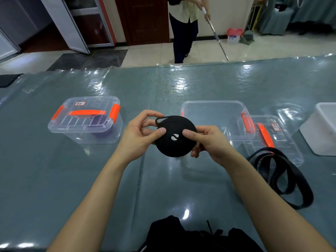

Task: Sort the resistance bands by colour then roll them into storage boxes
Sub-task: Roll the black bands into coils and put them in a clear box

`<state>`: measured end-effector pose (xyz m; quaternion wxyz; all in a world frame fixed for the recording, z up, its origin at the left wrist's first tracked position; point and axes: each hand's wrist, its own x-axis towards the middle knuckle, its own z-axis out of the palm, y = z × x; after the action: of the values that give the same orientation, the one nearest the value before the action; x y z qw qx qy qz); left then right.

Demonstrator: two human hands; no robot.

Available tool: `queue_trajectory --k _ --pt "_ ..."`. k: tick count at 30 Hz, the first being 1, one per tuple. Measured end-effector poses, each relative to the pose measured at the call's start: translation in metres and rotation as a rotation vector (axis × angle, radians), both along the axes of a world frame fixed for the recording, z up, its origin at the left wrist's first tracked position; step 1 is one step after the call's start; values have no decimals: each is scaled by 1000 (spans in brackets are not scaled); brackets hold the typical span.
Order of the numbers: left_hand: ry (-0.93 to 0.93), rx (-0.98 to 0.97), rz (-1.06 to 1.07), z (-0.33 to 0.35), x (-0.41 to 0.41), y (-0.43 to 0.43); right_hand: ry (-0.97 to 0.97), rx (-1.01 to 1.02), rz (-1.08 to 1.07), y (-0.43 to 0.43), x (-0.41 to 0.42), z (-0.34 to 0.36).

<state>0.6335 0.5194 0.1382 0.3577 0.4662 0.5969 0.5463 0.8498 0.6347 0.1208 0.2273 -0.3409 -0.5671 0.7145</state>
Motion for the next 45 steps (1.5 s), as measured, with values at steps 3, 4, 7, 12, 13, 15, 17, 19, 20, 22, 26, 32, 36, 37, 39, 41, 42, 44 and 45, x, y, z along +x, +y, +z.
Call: queue_trajectory --k 3,4,7,12,13,15,17,19,20,22,26,32,36,37,39,41,42,44,45 --pt "-56 -7 39 -2 2 10 39 -95 -18 5 5 -2" --pt "-71 -17 47 -3 3 13 43 -95 -40 7 7 -4" --pt "-74 -56 59 -7 3 20 38 -24 -116 11 8 -12" --pt "-68 -77 115 -11 8 35 -21 -39 -119 13 6 -24" --pt "-71 -82 129 -12 10 38 -36 -57 -130 14 6 -26" --pt "-82 -92 145 -16 13 45 -38 -94 -184 17 6 -29" --pt "-93 -106 149 -20 15 52 -35 -117 -200 23 8 -29" --pt "-101 -122 152 -23 17 60 -75 -84 -191 32 11 -32" --pt "-102 -129 157 -26 18 64 -140 -18 -191 37 13 -35" --pt "-100 -151 175 -30 23 75 -343 249 -187 45 16 -38" --pt "-141 -203 184 -36 40 105 -697 745 -44 63 17 -33" --pt "-242 -275 181 -40 64 161 -790 838 -67 119 19 -34" --pt "-327 -434 137 -59 76 197 -885 878 15 160 37 -50" --pt "-338 -483 139 -66 79 205 -929 886 47 168 40 -57" --pt "-321 -582 140 -85 82 218 -1017 892 133 179 40 -71" --pt "-230 -677 110 -103 81 229 -1088 862 235 185 36 -86" --pt "-173 -747 83 -113 80 234 -1116 835 279 187 33 -93" --pt "-104 -868 48 -142 71 241 -1154 775 345 190 23 -106" --pt "-64 -913 38 -161 66 245 -1165 748 372 191 18 -112"
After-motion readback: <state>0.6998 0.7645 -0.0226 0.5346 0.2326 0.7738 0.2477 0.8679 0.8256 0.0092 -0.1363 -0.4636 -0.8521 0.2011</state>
